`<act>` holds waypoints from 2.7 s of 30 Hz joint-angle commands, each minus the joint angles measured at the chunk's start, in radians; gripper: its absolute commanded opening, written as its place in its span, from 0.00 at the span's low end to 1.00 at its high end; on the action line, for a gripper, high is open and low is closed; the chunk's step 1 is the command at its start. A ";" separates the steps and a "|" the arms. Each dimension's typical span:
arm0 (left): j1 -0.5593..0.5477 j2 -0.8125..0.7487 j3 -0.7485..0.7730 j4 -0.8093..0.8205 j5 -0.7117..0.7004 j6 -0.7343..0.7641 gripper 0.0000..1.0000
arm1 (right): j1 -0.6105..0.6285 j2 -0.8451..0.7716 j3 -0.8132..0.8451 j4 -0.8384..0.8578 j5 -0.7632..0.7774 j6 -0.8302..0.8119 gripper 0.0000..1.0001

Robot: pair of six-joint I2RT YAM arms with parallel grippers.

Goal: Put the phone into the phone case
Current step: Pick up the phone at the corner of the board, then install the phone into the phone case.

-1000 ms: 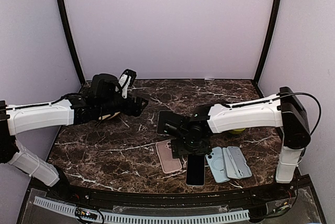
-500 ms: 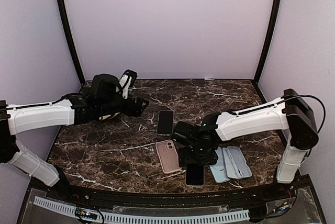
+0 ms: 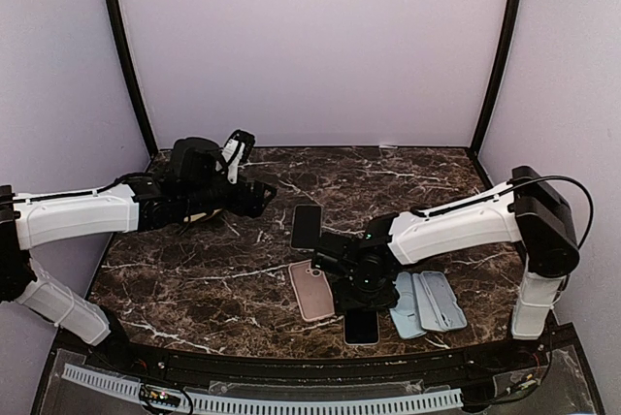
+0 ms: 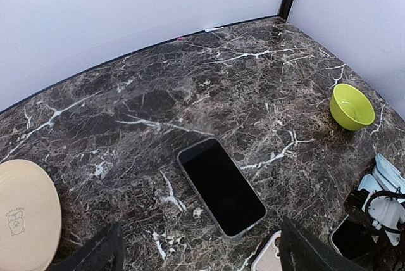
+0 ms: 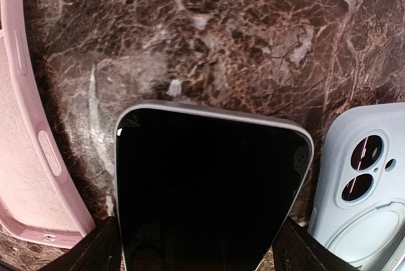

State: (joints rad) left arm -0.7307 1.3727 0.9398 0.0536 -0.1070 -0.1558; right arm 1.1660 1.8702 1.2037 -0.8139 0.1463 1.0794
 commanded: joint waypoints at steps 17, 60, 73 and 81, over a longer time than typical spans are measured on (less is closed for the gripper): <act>0.005 -0.001 0.019 -0.008 0.005 0.016 0.87 | 0.048 -0.024 0.196 -0.068 0.349 -0.148 0.41; 0.007 0.028 0.019 -0.011 -0.012 0.028 0.87 | 0.150 0.151 0.218 0.246 0.412 -0.282 0.24; 0.007 0.037 0.020 -0.013 -0.016 0.030 0.87 | 0.095 0.219 0.254 0.124 0.385 -0.182 0.43; 0.007 0.057 0.022 -0.019 -0.017 0.032 0.87 | 0.086 0.200 0.252 0.126 0.366 -0.174 0.73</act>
State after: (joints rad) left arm -0.7284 1.4223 0.9401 0.0528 -0.1165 -0.1371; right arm 1.2686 2.0739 1.4551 -0.6239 0.5171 0.8925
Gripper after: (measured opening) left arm 0.866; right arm 0.719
